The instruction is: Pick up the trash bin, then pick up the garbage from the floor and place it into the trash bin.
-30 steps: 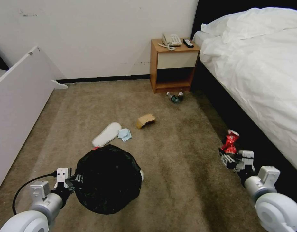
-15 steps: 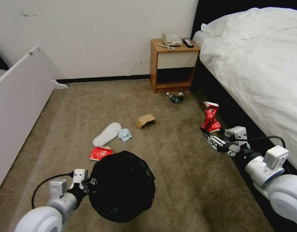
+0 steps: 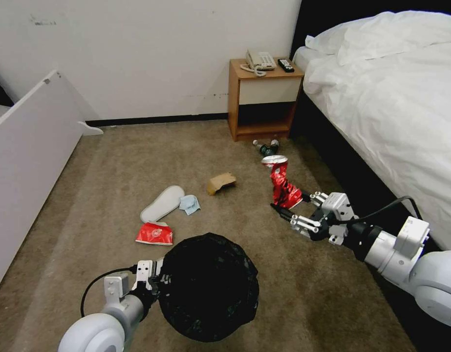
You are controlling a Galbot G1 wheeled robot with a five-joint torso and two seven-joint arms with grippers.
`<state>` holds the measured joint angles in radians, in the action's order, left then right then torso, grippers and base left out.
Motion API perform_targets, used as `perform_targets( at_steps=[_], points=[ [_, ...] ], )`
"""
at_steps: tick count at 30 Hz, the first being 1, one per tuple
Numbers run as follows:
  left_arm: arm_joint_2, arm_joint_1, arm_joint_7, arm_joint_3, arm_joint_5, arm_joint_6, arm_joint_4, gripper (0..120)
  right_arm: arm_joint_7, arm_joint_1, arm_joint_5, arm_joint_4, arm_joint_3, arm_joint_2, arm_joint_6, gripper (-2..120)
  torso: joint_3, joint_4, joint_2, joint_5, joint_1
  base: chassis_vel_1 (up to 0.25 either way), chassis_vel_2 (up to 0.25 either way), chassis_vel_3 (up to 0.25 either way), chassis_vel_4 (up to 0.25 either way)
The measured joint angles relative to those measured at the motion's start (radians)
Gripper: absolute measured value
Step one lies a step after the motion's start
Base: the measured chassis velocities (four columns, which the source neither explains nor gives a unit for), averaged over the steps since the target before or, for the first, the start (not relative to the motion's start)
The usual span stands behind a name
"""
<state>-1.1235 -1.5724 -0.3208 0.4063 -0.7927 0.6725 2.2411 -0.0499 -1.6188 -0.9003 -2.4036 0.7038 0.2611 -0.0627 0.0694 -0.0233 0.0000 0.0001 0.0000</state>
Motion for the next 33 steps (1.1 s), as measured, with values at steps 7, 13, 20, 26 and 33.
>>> perform_targets(
  at_steps=[7, 13, 20, 26, 33],
  points=[
    [-0.053, 0.075, -0.044, -0.084, -0.005, 0.021, -0.021, 0, -0.032, -0.002, 0.001, -0.013, 0.0, -0.004, -0.01, 49, 0.0, -0.0002, 0.0, 0.0, 0.0, 0.0, 0.0, 0.0, 0.0],
    [-0.085, 0.132, -0.089, -0.138, -0.048, 0.038, -0.028, 0, -0.065, -0.008, 0.016, -0.007, -0.012, -0.004, -0.014, 49, 0.0, -0.0001, 0.0, 0.0001, 0.0, 0.0, 0.0, 0.0, 0.0],
    [-0.107, 0.16, -0.123, -0.158, -0.107, 0.05, -0.024, 0, -0.119, -0.014, 0.065, 0.02, -0.053, 0.009, -0.014, 49, 0.0, 0.0, 0.0, 0.0, 0.0, 0.0, 0.0, 0.0, 0.0],
    [-0.135, 0.182, -0.14, -0.169, -0.125, 0.054, -0.028, 0, -0.13, -0.002, 0.084, 0.034, -0.097, 0.014, -0.013, 49, 0.0, -0.0001, 0.0, 0.0, 0.0, 0.0, 0.0, 0.0, 0.0],
    [-0.159, 0.203, -0.159, -0.18, -0.146, 0.059, -0.036, 0, -0.142, 0.009, 0.109, 0.045, -0.144, 0.028, -0.013, 49, 0.0, -0.0001, 0.0, -0.0001, 0.0, 0.0, 0.0, 0.0, 0.0]
  ],
)
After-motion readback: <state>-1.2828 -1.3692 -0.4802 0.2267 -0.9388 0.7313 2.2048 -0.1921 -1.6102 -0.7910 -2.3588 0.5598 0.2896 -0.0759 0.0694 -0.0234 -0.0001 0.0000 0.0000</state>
